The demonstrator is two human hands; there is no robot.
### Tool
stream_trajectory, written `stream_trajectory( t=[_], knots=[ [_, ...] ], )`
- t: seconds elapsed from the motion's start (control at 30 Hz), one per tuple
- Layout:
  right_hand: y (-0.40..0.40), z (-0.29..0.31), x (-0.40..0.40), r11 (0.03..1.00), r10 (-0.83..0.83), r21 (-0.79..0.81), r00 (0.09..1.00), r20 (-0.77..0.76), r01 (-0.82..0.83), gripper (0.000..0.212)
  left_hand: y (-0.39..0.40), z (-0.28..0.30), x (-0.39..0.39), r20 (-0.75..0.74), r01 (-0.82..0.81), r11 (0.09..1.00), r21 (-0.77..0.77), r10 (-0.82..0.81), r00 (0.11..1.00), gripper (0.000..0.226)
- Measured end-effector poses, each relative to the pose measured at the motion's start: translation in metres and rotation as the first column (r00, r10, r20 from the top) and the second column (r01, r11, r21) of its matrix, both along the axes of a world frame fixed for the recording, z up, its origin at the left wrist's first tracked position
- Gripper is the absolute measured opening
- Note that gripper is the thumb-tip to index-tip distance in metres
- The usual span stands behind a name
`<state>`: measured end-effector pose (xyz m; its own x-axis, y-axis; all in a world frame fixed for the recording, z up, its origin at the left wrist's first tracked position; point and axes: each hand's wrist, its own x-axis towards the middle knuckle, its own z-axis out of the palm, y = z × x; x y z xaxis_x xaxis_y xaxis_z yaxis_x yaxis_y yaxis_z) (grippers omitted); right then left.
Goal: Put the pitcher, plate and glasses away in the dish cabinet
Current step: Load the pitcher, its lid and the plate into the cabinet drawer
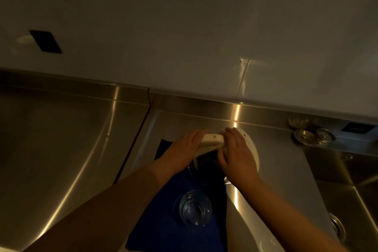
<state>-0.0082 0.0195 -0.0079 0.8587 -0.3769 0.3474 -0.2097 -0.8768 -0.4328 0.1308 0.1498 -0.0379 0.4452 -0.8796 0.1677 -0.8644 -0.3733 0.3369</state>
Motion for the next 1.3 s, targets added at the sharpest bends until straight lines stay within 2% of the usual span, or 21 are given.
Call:
stream_trajectory(
  t=[0.1,0.27,0.4,0.5,0.57,0.7,0.87,1.0,1.17,1.3],
  knots=[
    [0.001,0.004,0.003,0.999,-0.002,-0.053,1.000,0.003,0.002,0.042,-0.004,0.003,-0.005,-0.022,-0.016,1.000,-0.015,0.015,1.000,0.075],
    [0.003,0.015,0.012,0.951,0.138,-0.266,0.986,-0.094,-0.159,0.068,-0.008,0.006,-0.006,0.047,-0.028,0.999,0.046,0.026,0.999,0.072],
    [-0.002,0.024,0.016,0.957,0.132,-0.235,0.976,-0.173,-0.171,0.073,-0.017,0.019,-0.006,0.041,-0.006,0.998,0.069,0.004,0.999,0.073],
    [-0.013,0.032,0.012,0.965,0.119,-0.214,0.980,-0.160,-0.152,0.068,-0.029,0.031,-0.002,0.037,0.013,1.000,-0.002,-0.013,0.999,0.070],
    [-0.018,0.036,0.011,0.975,0.083,-0.195,0.991,-0.109,-0.103,0.066,-0.034,0.044,0.001,0.096,0.041,0.997,-0.067,-0.034,0.995,0.068],
    [-0.012,0.027,0.022,0.998,0.046,0.035,0.999,-0.006,-0.046,0.060,-0.028,0.059,0.011,0.258,0.094,0.989,-0.114,-0.062,0.964,0.070],
    [0.005,0.002,0.028,0.997,0.073,0.003,0.997,0.012,-0.073,0.059,-0.008,0.053,0.014,0.355,0.102,0.993,-0.066,-0.072,0.932,0.068],
    [0.014,-0.015,0.028,0.988,0.036,0.151,0.999,0.008,-0.037,0.053,0.001,0.042,0.013,0.314,0.095,0.994,0.052,-0.106,0.943,0.062],
    [0.007,-0.017,0.015,0.992,0.104,0.072,0.994,0.019,-0.106,0.061,0.006,0.034,0.004,0.216,0.055,0.999,-0.003,-0.053,0.975,0.065],
    [0.002,-0.014,0.011,0.989,0.129,-0.070,0.991,-0.031,-0.130,0.066,0.001,0.017,-0.005,0.104,-0.005,1.000,-0.014,0.006,0.995,0.064]
  ],
)
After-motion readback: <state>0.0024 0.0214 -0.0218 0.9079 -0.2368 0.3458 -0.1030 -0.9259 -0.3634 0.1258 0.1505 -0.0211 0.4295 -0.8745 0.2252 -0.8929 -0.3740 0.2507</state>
